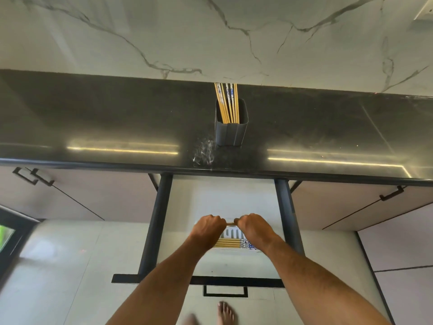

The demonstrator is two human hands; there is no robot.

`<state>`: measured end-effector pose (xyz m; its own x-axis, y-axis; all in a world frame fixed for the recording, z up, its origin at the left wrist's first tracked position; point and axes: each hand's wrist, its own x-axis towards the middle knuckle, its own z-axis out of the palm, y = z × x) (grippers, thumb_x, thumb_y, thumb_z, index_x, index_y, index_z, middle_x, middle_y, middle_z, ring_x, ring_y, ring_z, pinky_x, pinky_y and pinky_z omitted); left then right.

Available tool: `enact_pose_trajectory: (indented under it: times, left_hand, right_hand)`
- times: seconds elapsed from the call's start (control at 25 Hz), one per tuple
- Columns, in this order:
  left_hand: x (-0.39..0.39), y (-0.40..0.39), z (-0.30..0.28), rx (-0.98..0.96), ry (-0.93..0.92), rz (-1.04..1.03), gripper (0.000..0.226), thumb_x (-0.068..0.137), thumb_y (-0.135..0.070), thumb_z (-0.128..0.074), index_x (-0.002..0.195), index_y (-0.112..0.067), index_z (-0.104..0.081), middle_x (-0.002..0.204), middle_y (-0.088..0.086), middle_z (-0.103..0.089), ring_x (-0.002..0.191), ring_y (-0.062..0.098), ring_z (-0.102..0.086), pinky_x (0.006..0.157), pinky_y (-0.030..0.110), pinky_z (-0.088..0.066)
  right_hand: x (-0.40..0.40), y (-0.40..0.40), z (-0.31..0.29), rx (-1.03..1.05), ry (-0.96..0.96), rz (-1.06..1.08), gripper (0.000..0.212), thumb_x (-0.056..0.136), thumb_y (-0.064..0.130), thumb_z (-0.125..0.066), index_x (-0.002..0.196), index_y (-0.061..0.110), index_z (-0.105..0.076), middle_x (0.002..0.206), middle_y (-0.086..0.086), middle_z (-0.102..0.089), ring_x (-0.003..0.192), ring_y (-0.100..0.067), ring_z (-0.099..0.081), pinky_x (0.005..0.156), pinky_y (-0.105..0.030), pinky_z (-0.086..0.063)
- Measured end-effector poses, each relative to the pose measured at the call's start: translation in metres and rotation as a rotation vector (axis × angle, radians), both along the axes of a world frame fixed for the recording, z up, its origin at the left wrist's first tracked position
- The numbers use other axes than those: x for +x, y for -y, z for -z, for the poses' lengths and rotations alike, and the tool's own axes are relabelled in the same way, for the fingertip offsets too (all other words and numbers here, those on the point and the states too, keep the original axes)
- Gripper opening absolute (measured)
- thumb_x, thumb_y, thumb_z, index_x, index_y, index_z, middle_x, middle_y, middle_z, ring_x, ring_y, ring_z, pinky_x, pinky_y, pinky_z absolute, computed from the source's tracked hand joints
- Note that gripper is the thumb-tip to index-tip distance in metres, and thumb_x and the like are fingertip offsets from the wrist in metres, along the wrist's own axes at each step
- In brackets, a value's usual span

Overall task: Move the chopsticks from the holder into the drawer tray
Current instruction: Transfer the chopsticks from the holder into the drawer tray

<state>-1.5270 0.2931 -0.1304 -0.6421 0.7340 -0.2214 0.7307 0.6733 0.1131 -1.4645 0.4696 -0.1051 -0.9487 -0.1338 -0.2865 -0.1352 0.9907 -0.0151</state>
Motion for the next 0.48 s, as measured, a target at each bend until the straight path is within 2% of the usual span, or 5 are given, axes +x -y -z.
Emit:
enact_pose_trajectory:
  times: [0.24, 0.36, 0.48]
  left_hand:
    - [0.012, -0.001, 0.051, 0.019, 0.11, -0.06, 0.023, 0.094, 0.003, -0.055, 0.112, -0.007, -0.066, 0.105, 0.014, -0.073, 0.096, 0.033, -0.071, 0.082, 0.041, -0.059]
    - [0.008, -0.002, 0.069, 0.033, 0.148, -0.071, 0.023, 0.094, 0.001, -0.058, 0.115, -0.007, -0.066, 0.108, 0.014, -0.073, 0.096, 0.031, -0.071, 0.083, 0.039, -0.059]
    - [0.002, -0.004, 0.079, 0.029, 0.156, -0.067, 0.025, 0.095, -0.006, -0.059, 0.119, -0.007, -0.064, 0.116, 0.013, -0.07, 0.105, 0.032, -0.069, 0.089, 0.039, -0.056]
  right_hand:
    - [0.005, -0.001, 0.051, 0.012, 0.047, -0.008, 0.029, 0.102, 0.004, -0.051, 0.123, 0.017, -0.067, 0.111, -0.003, -0.075, 0.098, -0.02, -0.073, 0.089, -0.033, -0.06]
    - [0.001, -0.001, 0.069, 0.014, 0.088, -0.022, 0.03, 0.1, 0.001, -0.053, 0.124, 0.014, -0.066, 0.116, -0.004, -0.074, 0.102, -0.02, -0.073, 0.091, -0.032, -0.059]
    - [-0.005, -0.001, 0.077, 0.039, 0.106, -0.021, 0.027, 0.094, 0.002, -0.059, 0.117, 0.015, -0.067, 0.114, -0.004, -0.074, 0.1, -0.02, -0.072, 0.088, -0.031, -0.058]
